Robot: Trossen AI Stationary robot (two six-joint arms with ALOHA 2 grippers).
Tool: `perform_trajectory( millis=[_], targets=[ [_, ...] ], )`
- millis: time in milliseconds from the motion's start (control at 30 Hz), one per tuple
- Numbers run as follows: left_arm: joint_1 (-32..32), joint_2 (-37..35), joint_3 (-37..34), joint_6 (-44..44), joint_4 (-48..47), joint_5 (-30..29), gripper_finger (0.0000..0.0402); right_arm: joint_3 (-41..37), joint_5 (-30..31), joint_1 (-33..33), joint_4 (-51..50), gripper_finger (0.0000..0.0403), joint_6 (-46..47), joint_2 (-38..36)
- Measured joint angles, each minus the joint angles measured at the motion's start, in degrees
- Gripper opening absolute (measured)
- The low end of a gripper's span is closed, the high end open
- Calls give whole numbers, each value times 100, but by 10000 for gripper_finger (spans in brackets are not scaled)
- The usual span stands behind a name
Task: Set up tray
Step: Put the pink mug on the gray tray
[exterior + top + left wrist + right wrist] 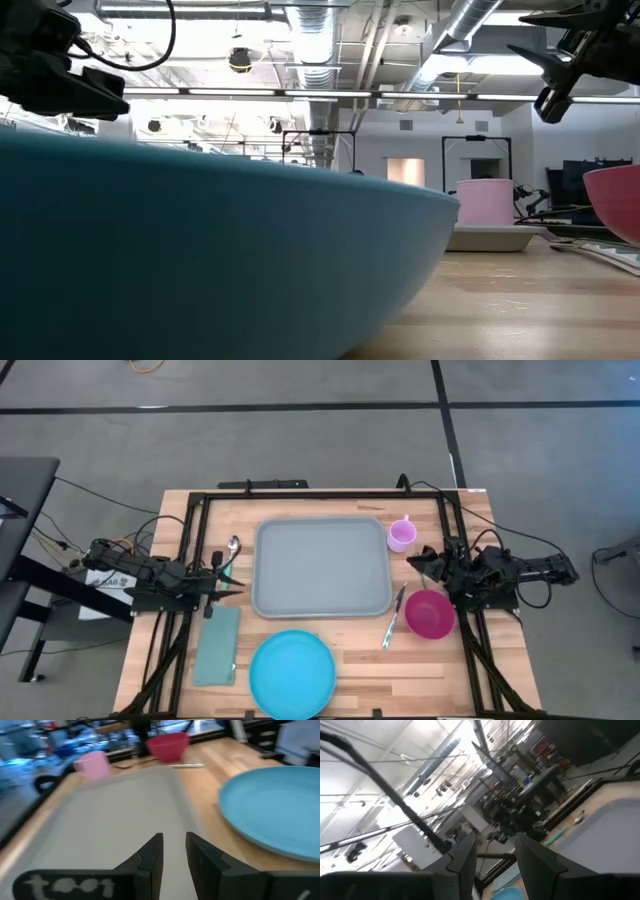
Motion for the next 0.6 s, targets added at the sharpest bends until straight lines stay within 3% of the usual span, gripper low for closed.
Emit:
perform_trajectory(
  millis=[200, 300, 467, 600],
  targets=[
    [2, 18, -7, 467, 26, -490, 74, 0, 289, -178, 3, 128, 3, 2],
    [2, 20, -7, 630, 37, -488, 74, 0, 825, -319, 2, 128, -74, 2],
    [2, 20, -7, 534, 47, -470, 74, -1, 2312, -530, -112, 128, -1083, 105],
    [2, 20, -11, 604, 81, -470, 74, -9, 2036, -635, 58, 128, -1626, 285]
  ],
)
